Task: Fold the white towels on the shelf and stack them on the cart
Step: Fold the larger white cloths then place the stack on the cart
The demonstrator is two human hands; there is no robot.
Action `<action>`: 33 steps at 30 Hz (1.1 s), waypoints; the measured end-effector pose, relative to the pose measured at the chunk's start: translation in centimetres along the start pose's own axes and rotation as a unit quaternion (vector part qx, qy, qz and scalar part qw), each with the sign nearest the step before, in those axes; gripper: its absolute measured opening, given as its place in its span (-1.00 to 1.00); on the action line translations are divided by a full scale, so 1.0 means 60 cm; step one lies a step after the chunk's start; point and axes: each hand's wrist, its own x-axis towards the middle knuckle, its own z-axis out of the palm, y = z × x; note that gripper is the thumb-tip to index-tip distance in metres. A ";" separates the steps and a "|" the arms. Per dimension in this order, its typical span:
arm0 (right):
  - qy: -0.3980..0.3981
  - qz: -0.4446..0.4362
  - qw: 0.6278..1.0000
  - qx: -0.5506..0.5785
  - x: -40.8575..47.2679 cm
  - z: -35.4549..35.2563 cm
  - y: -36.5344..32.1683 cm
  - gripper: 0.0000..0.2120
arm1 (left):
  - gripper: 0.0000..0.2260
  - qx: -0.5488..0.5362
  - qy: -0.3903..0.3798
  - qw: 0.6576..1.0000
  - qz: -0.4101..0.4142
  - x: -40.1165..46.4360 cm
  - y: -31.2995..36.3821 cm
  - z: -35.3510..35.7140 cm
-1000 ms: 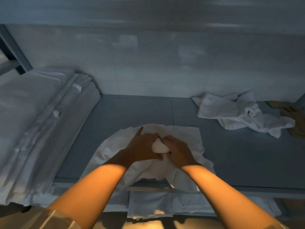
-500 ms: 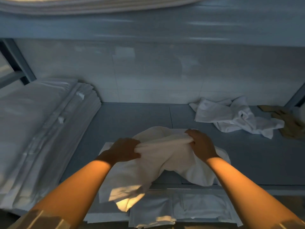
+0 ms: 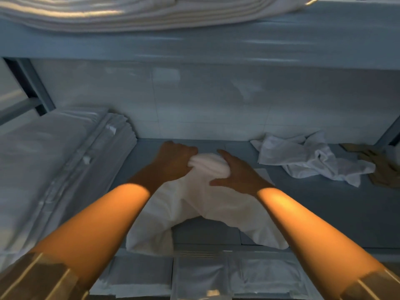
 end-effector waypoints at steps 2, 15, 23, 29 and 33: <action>0.023 -0.019 0.998 0.057 0.015 0.000 -0.043 -0.30 | -0.89 0.008 0.128 0.989 0.068 0.015 0.012 -0.017; 0.156 0.016 0.965 0.209 -0.045 -0.061 -0.002 -0.64 | -0.85 -0.351 0.126 0.912 -0.171 -0.047 0.011 0.023; 0.114 -0.114 0.985 0.060 -0.077 -0.141 -0.090 -0.01 | -0.70 -0.225 0.093 0.970 -0.024 -0.022 0.056 -0.041; 0.043 -0.129 0.990 -0.048 -0.100 -0.159 -0.125 -0.61 | -0.90 -0.151 0.049 0.987 0.029 -0.022 0.055 -0.063; 0.042 -0.107 0.992 -0.053 -0.115 -0.147 -0.132 -0.83 | -0.89 -0.141 0.024 0.990 0.023 -0.048 0.049 -0.061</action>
